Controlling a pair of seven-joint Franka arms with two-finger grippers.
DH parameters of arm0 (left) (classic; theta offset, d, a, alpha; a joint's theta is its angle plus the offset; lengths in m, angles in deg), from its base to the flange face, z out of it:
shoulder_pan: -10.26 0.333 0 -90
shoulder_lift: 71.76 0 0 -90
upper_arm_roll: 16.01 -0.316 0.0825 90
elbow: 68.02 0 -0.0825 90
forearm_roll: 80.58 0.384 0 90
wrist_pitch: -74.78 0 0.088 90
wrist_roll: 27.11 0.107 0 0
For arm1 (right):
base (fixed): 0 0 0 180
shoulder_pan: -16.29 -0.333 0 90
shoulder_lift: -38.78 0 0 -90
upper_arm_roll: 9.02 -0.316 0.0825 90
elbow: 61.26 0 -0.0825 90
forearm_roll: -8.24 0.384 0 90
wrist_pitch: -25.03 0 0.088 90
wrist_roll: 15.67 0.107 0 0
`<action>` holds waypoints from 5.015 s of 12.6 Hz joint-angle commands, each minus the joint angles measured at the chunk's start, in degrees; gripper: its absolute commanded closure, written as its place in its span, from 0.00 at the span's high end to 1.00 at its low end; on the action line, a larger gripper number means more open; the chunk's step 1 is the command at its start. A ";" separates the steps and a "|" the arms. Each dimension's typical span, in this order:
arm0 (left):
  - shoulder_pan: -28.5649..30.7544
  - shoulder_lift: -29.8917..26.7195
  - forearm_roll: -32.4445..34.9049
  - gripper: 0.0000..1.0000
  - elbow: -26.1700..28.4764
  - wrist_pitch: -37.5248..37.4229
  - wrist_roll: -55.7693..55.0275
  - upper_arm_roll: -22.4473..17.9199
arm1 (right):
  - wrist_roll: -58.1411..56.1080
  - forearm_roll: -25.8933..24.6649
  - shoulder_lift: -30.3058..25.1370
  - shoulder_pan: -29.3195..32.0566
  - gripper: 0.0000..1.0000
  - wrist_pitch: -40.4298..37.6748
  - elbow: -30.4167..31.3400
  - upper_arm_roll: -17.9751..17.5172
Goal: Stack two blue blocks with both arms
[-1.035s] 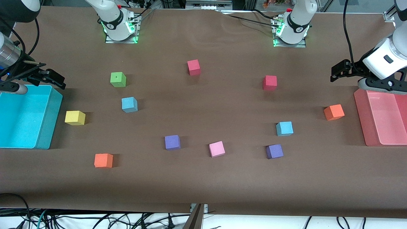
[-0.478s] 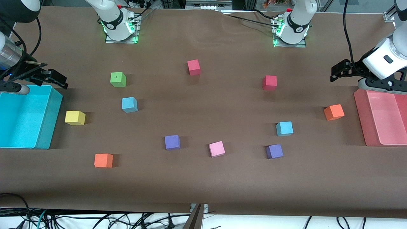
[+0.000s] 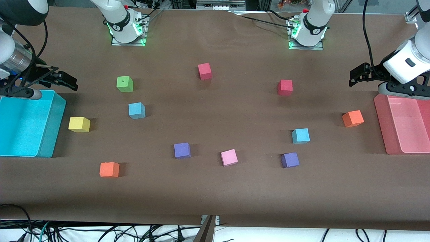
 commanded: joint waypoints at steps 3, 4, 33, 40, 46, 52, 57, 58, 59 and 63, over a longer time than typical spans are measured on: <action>0.00 0.79 -1.33 1.00 -1.94 -1.65 -0.67 -0.04 | -1.97 0.69 -0.19 0.06 0.99 -0.64 0.04 0.12; 0.00 0.79 -1.33 1.00 -1.93 -1.65 -0.67 -0.04 | -1.97 0.69 -0.19 0.06 0.99 -0.64 0.13 0.04; -0.09 0.70 -1.33 1.00 -2.02 -1.74 -0.67 -0.04 | -8.39 0.51 17.74 -1.17 0.99 48.49 29.75 -10.16; -0.09 0.79 -1.33 1.00 -1.93 -1.74 -0.67 -0.04 | -8.30 0.69 19.76 -1.70 0.37 52.62 31.60 -10.16; -0.18 0.70 -1.33 1.00 -1.93 -2.09 -2.41 -0.04 | -8.83 0.78 15.73 -1.52 0.19 47.99 29.15 -10.07; -0.18 0.79 -1.33 1.00 -1.93 -2.18 -2.78 -0.04 | 0.91 0.78 16.33 -4.14 0.21 20.84 9.84 -10.25; -0.09 0.79 -1.33 1.00 -1.85 -2.18 -2.78 -0.04 | 17.84 4.73 28.87 -17.58 0.28 17.64 -10.73 -10.33; -0.09 0.79 -1.33 1.00 -1.85 -2.18 -2.78 -0.04 | 22.94 4.38 32.47 -20.91 0.28 17.64 -14.85 -10.25; -0.09 0.79 -1.33 1.00 -1.85 -2.18 -2.78 -0.04 | 26.82 4.21 35.21 -23.73 0.28 17.73 -18.12 -10.25; -0.18 0.87 -0.80 1.00 -1.76 -2.18 -2.34 -0.04 | 38.16 -0.71 44.88 -30.95 0.28 21.32 -25.95 -10.16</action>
